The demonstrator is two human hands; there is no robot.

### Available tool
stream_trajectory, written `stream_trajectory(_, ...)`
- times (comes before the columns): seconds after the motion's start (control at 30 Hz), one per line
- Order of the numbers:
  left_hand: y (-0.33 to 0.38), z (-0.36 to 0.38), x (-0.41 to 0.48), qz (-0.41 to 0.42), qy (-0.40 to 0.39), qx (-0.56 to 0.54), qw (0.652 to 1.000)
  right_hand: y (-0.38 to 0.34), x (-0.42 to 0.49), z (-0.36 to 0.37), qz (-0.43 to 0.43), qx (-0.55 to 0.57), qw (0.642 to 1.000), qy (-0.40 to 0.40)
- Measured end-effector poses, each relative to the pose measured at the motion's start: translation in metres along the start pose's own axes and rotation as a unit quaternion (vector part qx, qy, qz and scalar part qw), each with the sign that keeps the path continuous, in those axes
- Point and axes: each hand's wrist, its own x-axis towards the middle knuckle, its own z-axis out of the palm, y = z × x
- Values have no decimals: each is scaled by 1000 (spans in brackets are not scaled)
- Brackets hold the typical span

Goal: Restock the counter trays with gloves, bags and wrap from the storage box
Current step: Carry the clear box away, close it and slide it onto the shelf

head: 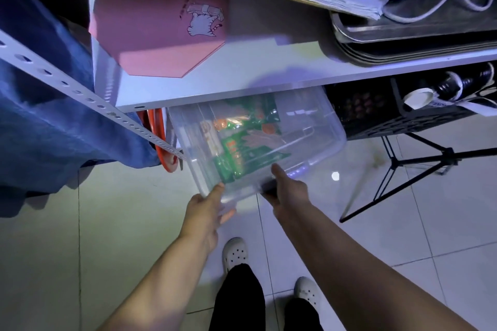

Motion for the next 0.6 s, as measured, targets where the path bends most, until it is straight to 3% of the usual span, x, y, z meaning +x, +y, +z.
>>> stream_trajectory(0.07,11,-1,9,-19,-5,-82,996,1,-5,8,-8,-12,996,-90)
stream_trajectory(0.17,34,-1,27,-14,-3,-113,993,1,-9,8,-32,-57,982,-175)
stream_trajectory(0.4,81,-2,59,73,40,-126,989,-13,2,-8,-115,-145,975,-124)
stream_trajectory(0.6,103,11,66,81,60,-109,989,1,8,-28,-109,-175,974,-93)
